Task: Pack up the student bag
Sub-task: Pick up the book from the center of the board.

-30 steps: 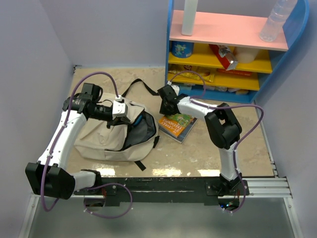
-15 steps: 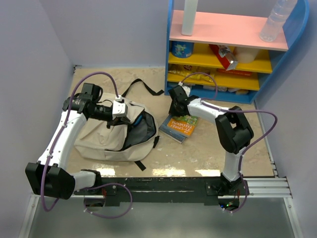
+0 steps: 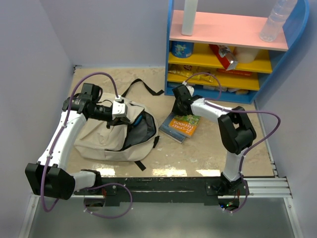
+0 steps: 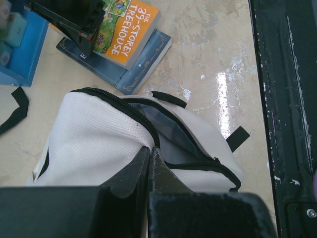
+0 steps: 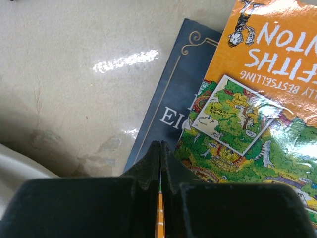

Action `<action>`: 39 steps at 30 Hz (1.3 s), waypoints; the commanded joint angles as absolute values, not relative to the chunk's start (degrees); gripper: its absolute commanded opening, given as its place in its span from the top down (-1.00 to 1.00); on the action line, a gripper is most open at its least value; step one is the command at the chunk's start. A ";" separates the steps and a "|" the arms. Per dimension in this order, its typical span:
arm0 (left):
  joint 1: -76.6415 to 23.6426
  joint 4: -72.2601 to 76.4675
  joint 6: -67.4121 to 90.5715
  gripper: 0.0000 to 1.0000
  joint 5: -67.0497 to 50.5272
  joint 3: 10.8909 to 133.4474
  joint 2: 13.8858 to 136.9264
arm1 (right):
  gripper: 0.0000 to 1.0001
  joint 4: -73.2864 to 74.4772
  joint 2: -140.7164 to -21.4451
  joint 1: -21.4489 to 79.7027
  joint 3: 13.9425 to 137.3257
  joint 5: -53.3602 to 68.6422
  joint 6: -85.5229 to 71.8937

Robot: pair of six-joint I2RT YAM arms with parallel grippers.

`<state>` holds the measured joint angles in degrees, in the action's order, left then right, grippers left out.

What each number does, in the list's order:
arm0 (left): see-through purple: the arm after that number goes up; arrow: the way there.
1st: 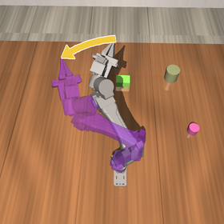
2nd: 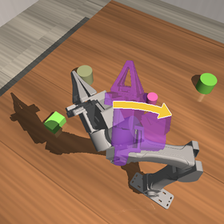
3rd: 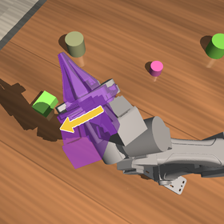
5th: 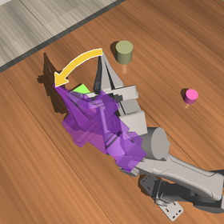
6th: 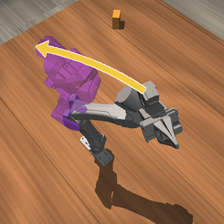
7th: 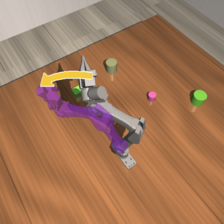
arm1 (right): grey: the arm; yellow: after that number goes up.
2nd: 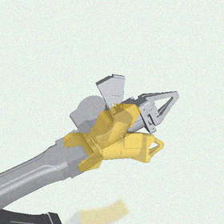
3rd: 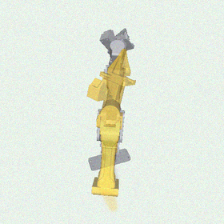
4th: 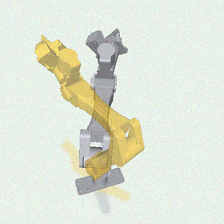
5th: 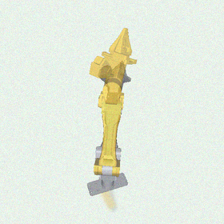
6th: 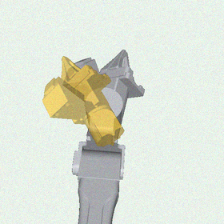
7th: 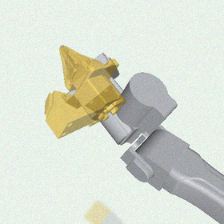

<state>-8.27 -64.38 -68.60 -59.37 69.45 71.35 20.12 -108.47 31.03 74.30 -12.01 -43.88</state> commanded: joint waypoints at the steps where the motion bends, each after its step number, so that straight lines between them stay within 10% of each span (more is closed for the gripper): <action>1: -8.00 -63.37 -70.49 1.00 -63.90 69.70 69.52 | 0.96 18.12 -103.03 29.62 70.94 -11.34 -43.51; 18: -7.82 -63.90 -71.54 1.00 -63.63 69.44 70.05 | -0.74 20.05 -80.45 20.05 59.54 -11.96 -44.47; 39: -7.73 -64.95 -71.54 1.00 -64.51 70.75 70.05 | -0.83 -4.20 -80.94 7.91 34.98 11.60 -53.87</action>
<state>-7.94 -65.21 -69.71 -59.81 69.01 71.33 5.96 -78.37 8.19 38.06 6.42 -49.23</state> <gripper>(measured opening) 0.017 0.920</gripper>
